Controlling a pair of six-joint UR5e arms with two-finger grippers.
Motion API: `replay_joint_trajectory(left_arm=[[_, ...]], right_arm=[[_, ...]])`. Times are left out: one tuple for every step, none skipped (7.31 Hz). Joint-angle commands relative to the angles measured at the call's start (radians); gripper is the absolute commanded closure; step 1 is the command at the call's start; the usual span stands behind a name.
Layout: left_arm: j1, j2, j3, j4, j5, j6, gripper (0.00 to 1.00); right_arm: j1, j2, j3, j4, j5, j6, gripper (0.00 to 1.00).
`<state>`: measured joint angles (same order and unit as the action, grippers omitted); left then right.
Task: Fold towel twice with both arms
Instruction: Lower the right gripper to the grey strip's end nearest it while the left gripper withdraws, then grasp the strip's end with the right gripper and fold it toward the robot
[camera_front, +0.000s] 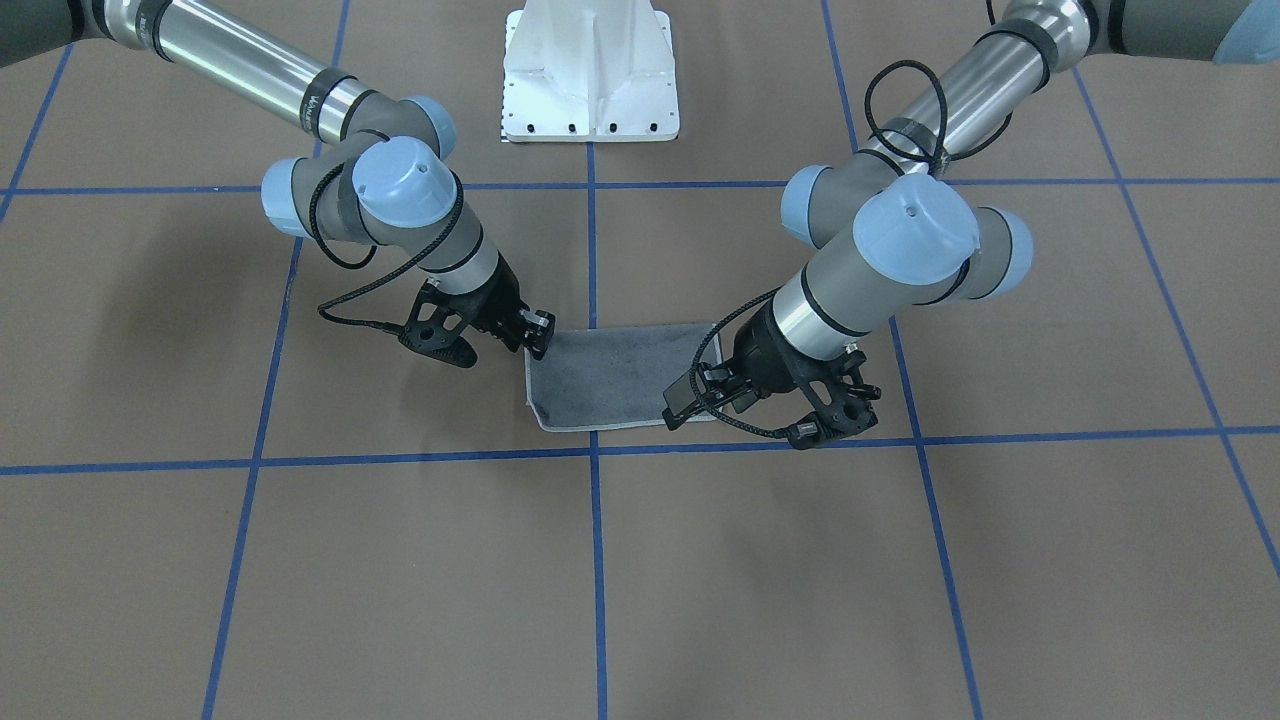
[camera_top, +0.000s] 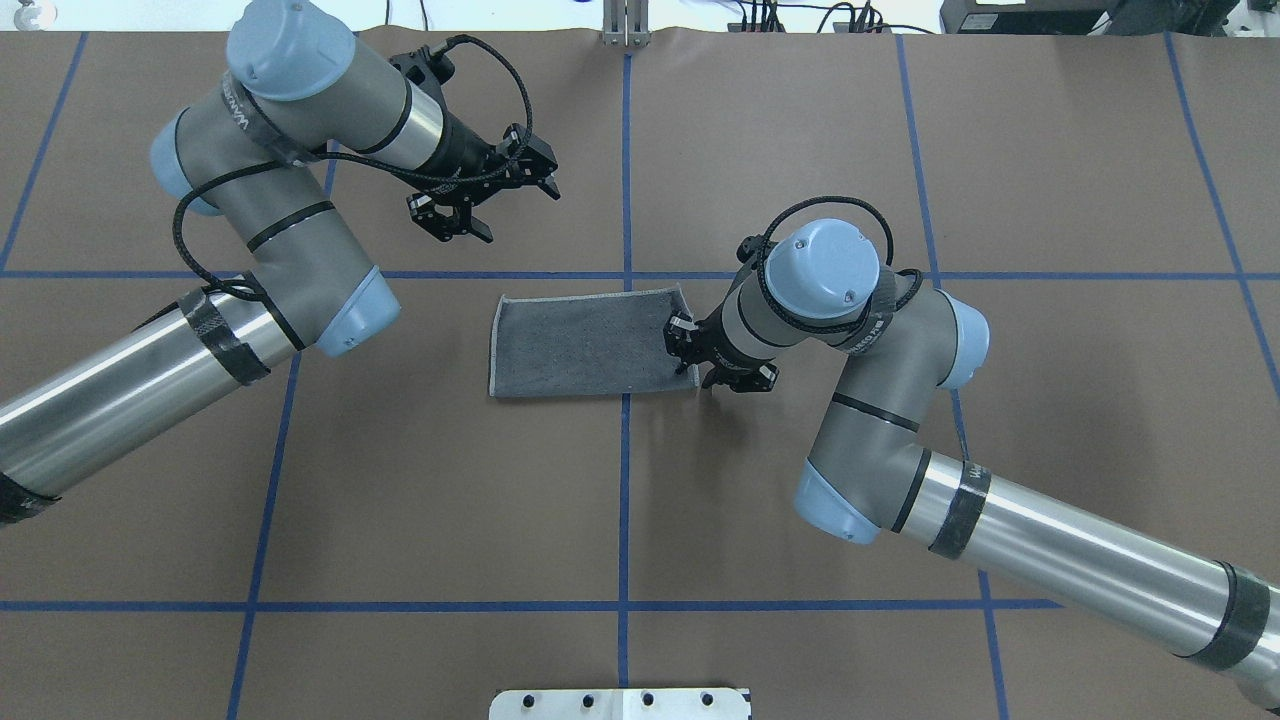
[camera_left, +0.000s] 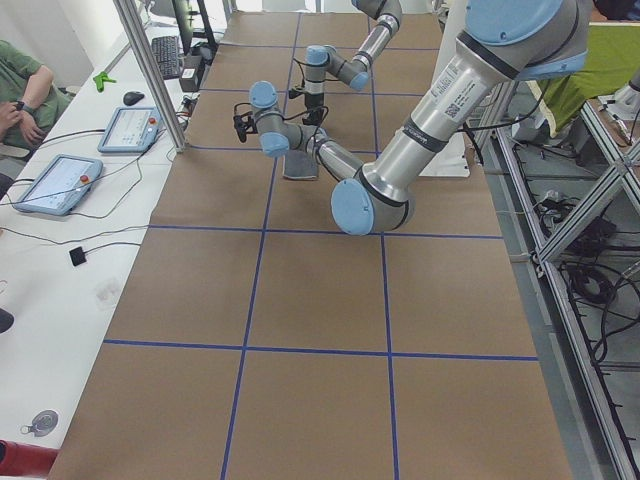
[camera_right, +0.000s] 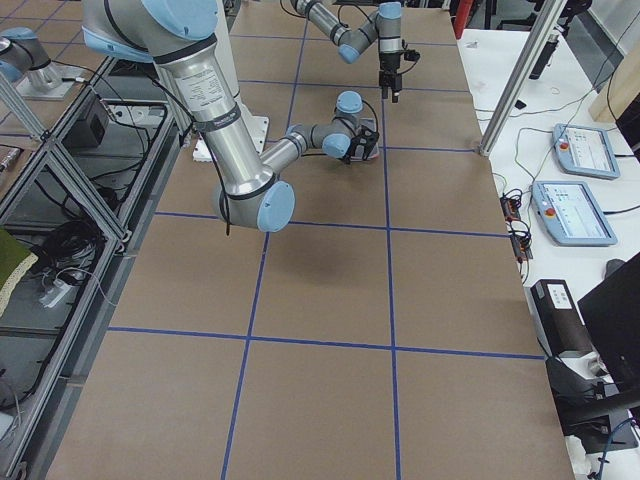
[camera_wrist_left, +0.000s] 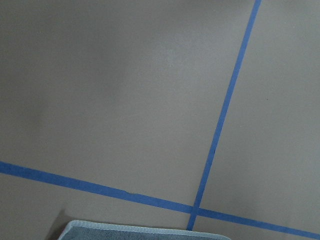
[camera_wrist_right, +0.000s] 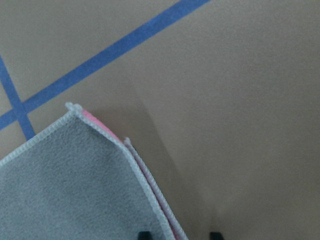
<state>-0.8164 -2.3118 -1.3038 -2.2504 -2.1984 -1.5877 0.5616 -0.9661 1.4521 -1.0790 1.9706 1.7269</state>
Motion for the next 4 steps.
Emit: replay_joint_trajectory(left_arm=[[0.000, 0.000, 0.003, 0.000, 0.000, 0.000, 0.00], [0.000, 0.000, 0.003, 0.000, 0.000, 0.000, 0.00], [0.000, -0.001, 0.003, 0.000, 0.000, 0.000, 0.00], [0.000, -0.001, 0.003, 0.000, 0.000, 0.000, 0.00]], right_arm=[[0.027, 0.009, -0.001, 0.002, 0.013, 0.002, 1.00], [0.043, 0.010, -0.001, 0.002, 0.023, 0.008, 1.00], [0.056, 0.010, -0.002, -0.001, 0.033, 0.011, 1.00], [0.063, 0.010, -0.004, -0.002, 0.034, 0.013, 1.00]])
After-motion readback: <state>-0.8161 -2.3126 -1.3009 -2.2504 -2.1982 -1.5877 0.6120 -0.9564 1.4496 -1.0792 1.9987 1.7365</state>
